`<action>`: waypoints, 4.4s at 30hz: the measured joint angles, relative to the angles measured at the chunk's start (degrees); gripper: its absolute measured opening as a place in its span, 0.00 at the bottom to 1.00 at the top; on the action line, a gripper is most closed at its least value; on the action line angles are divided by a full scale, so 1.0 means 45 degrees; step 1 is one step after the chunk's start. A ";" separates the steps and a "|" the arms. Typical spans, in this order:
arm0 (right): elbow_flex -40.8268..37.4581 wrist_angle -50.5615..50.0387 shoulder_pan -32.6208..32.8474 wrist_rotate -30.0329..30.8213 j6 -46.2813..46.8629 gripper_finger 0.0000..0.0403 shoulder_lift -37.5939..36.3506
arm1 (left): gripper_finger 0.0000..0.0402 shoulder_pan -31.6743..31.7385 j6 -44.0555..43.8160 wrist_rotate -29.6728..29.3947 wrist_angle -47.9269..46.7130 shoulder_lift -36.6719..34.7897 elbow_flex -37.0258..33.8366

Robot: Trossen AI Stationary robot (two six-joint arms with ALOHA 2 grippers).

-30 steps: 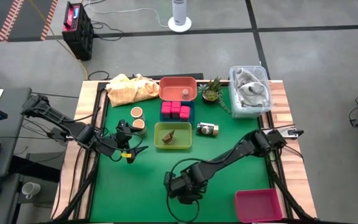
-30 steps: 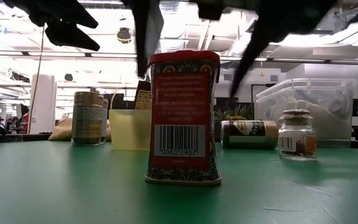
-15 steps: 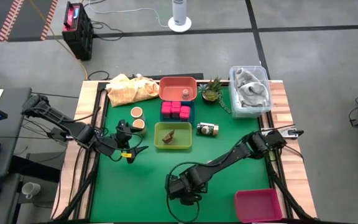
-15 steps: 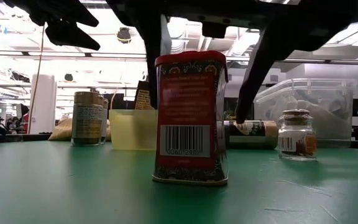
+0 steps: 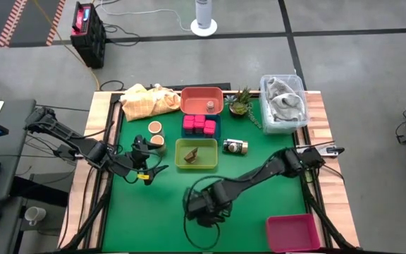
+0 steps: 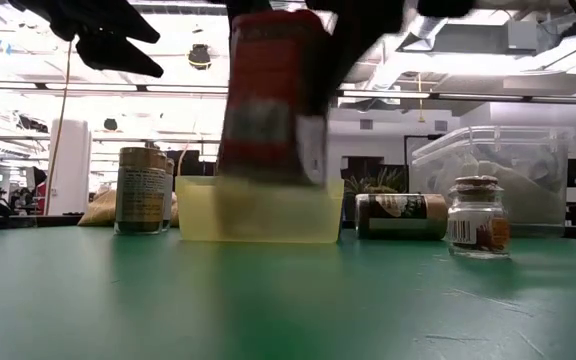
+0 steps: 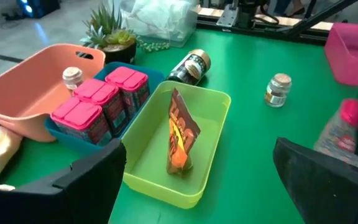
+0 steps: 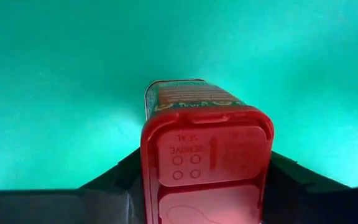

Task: Sort spices by type
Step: Put the red seasoning can into the blue bin

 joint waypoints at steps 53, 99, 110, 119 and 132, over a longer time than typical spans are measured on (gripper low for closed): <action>0.1441 -0.4873 -1.0795 -0.1930 1.5799 0.58 -0.0879 | 0.97 -0.1437 -0.1458 -0.1169 0.0807 0.1845 0.0005; -0.0876 -0.4922 -1.0551 -0.1794 1.6559 0.58 -0.1122 | 0.97 -0.2234 -0.1297 -0.1164 0.0328 0.0879 0.0005; -0.0885 -0.4140 -0.9865 -0.2537 1.6176 0.58 -0.1190 | 0.97 -0.2229 -0.0957 -0.1160 0.0524 0.0879 0.0005; -0.0890 -0.3682 -0.9833 -0.2916 1.6247 0.58 -0.1080 | 0.97 -0.2229 -0.0948 -0.1162 0.0631 0.0874 0.0005; -0.0890 -0.3623 -1.0891 -0.3359 1.8162 0.58 -0.1059 | 0.97 -0.2227 -0.0350 -0.1160 0.0625 0.0838 0.0005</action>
